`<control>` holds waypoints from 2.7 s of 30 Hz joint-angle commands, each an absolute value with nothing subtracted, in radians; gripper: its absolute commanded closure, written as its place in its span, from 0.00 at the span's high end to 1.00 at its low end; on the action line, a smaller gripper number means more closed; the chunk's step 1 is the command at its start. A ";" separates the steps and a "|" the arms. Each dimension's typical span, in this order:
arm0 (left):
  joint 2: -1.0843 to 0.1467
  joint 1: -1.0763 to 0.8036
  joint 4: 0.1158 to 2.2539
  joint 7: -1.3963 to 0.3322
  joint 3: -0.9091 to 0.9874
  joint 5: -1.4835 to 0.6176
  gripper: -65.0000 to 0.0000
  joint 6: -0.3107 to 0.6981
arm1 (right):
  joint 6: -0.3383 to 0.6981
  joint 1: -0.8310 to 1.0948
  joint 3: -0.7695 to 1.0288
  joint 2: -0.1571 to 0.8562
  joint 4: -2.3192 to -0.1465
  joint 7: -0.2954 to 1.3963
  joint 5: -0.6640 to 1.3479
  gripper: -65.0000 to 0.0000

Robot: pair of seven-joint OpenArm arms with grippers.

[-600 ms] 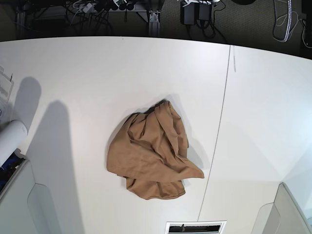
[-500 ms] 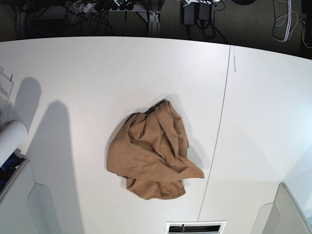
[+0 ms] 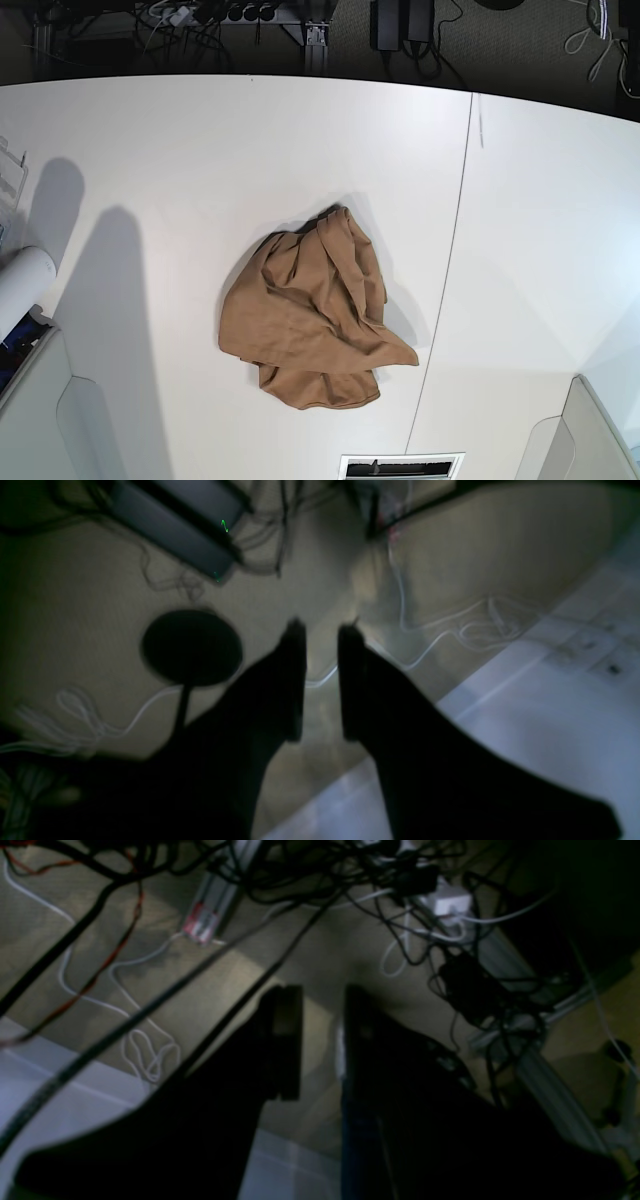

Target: Layout the t-shirt on the table in an organized manner, then fold the t-shirt properly

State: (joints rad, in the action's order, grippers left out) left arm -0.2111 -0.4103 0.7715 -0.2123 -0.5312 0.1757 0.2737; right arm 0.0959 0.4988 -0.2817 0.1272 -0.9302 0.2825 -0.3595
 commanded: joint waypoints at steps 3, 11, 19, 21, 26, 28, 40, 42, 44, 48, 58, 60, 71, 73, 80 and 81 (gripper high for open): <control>-0.240 -0.506 0.922 -0.207 -0.467 0.177 0.23 0.249 | 0.092 0.574 -0.282 0.153 -1.048 0.294 -0.359 0.23; -0.270 -0.753 1.359 -0.203 -0.255 0.178 0.23 0.251 | 0.093 0.762 -0.282 0.245 -1.424 0.297 -0.355 0.23; -0.269 -0.935 1.726 -0.222 -0.149 0.176 0.30 0.281 | 0.093 0.889 -0.282 0.309 -1.737 0.324 -0.310 0.23; -0.269 -0.966 1.798 -0.249 -0.144 0.176 0.38 0.281 | 0.093 0.906 -0.282 0.327 -1.801 0.338 -0.309 0.23; -0.273 -1.031 1.961 -0.319 -0.143 0.176 0.40 0.281 | 0.105 0.931 -0.283 0.379 -1.954 0.362 -0.305 0.23; -0.287 -1.052 2.025 -0.320 -0.143 0.176 0.40 0.281 | 0.105 0.931 -0.283 0.393 -2.020 0.371 -0.303 0.23; -0.390 -1.016 2.253 -0.326 -0.143 0.122 0.43 0.281 | 0.112 0.661 -0.284 0.397 -2.210 0.367 -0.108 0.50; -0.413 -0.968 2.251 -0.326 -0.143 0.103 0.51 0.280 | 0.111 0.591 -0.284 0.376 -2.200 0.367 -0.092 0.55; -0.429 -0.905 2.250 -0.326 -0.144 0.067 0.56 0.281 | 0.112 0.523 -0.284 0.344 -2.179 0.367 -0.084 0.55; -0.434 -0.752 2.215 -0.325 -0.144 -0.023 0.56 0.281 | 0.112 0.378 -0.284 0.262 -2.083 0.366 -0.056 0.55; -0.394 -0.306 1.866 -0.295 -0.144 -0.199 0.56 0.282 | 0.078 0.068 -0.284 0.079 -1.829 0.367 -0.071 0.55; -0.376 -0.235 1.802 -0.295 -0.145 -0.237 0.56 0.308 | 0.072 0.018 -0.284 0.051 -1.778 0.366 -0.072 0.55; -0.248 0.072 1.534 -0.296 -0.146 -0.301 0.56 0.331 | -0.050 -0.190 -0.282 -0.019 -1.473 0.347 -0.177 0.55; -0.215 0.122 1.465 -0.296 -0.146 -0.310 0.56 0.351 | -0.050 -0.208 -0.282 -0.020 -1.436 0.344 -0.177 0.55; -0.132 0.291 1.236 -0.296 -0.146 -0.314 0.56 0.364 | -0.050 -0.224 -0.281 -0.019 -1.352 0.337 -0.177 0.54; -0.123 0.310 1.200 -0.296 -0.146 -0.313 0.56 0.364 | -0.050 -0.224 -0.281 -0.019 -1.349 0.337 -0.179 0.54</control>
State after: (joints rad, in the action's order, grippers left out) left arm -0.1242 0.2878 1.1843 -0.3138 -0.1482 -0.3046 0.3576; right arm -0.0456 -0.2028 -0.2829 -0.0143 -1.3342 0.3561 -0.1738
